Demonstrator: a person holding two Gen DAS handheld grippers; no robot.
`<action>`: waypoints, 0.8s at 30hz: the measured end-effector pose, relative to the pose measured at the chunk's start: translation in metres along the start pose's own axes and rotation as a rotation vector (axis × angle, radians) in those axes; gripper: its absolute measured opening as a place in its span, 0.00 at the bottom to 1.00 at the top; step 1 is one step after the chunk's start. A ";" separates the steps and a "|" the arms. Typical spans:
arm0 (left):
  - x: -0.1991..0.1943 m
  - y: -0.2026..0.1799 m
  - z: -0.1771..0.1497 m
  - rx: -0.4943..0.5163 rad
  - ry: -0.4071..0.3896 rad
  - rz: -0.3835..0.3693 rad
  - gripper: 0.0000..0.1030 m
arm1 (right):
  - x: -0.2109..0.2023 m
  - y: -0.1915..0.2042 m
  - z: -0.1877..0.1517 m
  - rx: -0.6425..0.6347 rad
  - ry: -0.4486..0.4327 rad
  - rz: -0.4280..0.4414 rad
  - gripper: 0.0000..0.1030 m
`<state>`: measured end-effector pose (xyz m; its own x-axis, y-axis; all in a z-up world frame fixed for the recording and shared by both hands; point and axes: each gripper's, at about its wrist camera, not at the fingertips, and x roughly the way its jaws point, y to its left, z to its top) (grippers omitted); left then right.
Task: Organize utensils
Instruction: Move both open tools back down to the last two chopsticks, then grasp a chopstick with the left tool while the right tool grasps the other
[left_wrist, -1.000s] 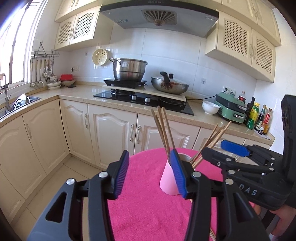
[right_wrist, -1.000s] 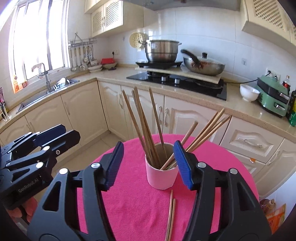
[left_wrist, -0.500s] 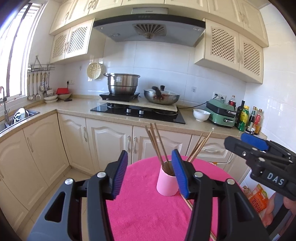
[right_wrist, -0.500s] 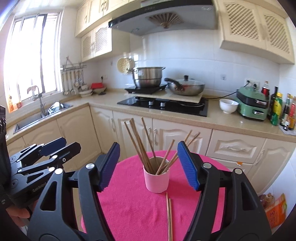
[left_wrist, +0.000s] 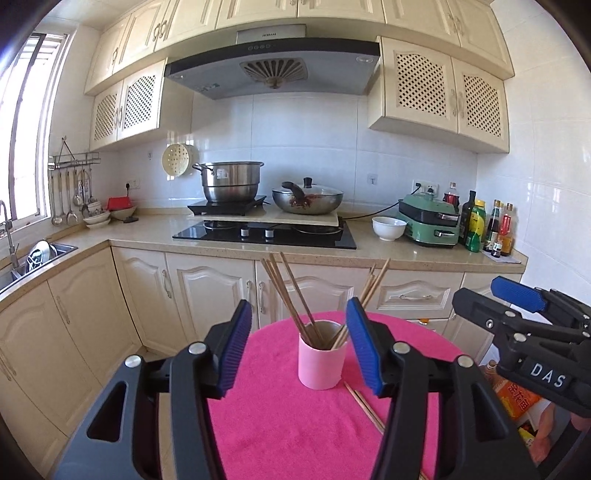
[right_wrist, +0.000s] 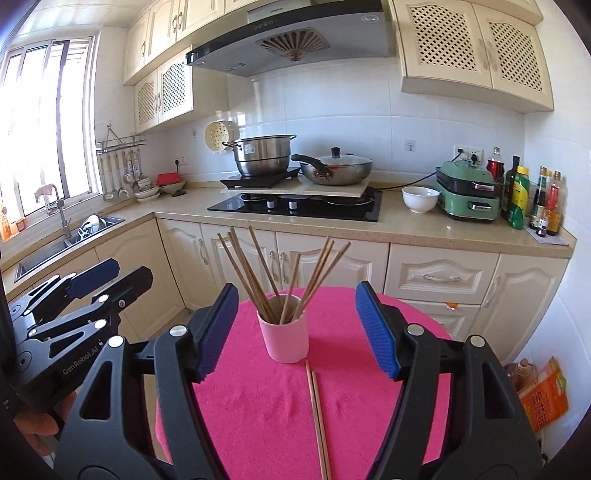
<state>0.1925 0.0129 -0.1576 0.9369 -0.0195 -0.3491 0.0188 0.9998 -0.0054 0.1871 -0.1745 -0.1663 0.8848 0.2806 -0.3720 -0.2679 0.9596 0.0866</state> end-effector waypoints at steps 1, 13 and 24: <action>0.001 -0.002 -0.001 0.001 0.003 -0.002 0.52 | 0.000 -0.003 -0.001 0.002 0.003 -0.004 0.64; 0.066 -0.027 -0.043 -0.070 0.244 -0.032 0.55 | 0.043 -0.043 -0.037 0.003 0.170 -0.051 0.64; 0.177 -0.052 -0.135 -0.183 0.745 -0.069 0.55 | 0.105 -0.083 -0.102 0.014 0.430 -0.052 0.64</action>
<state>0.3101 -0.0426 -0.3457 0.4516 -0.1409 -0.8810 -0.0498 0.9819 -0.1825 0.2629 -0.2276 -0.3069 0.6564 0.1998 -0.7275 -0.2193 0.9732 0.0694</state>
